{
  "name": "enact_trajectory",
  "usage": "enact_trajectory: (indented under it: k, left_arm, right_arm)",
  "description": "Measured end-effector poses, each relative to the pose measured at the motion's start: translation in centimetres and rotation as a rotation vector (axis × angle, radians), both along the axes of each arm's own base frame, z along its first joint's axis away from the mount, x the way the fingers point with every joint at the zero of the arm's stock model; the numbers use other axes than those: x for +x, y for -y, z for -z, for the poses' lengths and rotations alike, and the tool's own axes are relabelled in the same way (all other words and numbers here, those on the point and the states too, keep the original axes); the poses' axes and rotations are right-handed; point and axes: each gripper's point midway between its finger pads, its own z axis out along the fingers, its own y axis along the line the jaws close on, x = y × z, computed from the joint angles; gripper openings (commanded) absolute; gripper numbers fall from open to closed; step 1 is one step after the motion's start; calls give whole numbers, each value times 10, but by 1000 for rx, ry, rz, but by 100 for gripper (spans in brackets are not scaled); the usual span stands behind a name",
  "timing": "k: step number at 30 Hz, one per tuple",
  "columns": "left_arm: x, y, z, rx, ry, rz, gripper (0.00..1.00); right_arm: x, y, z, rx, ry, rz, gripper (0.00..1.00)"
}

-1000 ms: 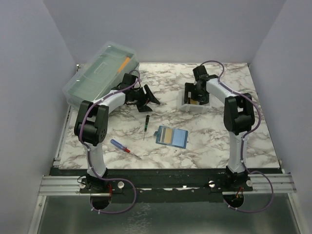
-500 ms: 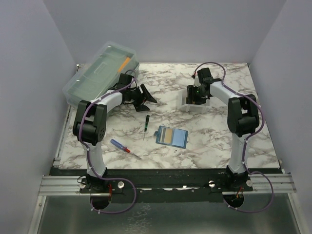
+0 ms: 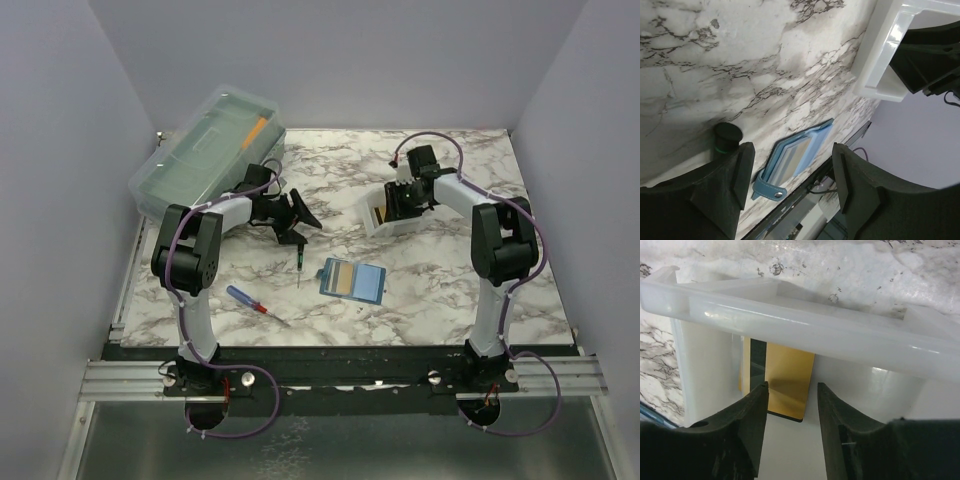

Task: Put the credit cards into the card holder
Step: Move the storage box to the center of the board, then pick up the credit card from the storage box.

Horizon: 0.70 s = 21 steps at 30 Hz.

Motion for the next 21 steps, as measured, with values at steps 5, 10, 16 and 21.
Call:
enact_trajectory:
  k: [5, 10, 16, 21]
  left_arm:
    - [-9, -1, 6, 1, -9, 31, 69]
    - [-14, -2, 12, 5, -19, 54, 69]
    - [-16, -1, 16, -2, -37, 78, 69]
    - [-16, -1, 17, 0, -39, 88, 70]
  right_arm:
    - [2, 5, -4, -25, -1, 50, 72]
    - [3, 10, -7, -47, -5, 114, 78]
    - [7, 6, -14, -35, -2, 147, 84]
    - [13, -1, -20, -20, 11, 157, 85]
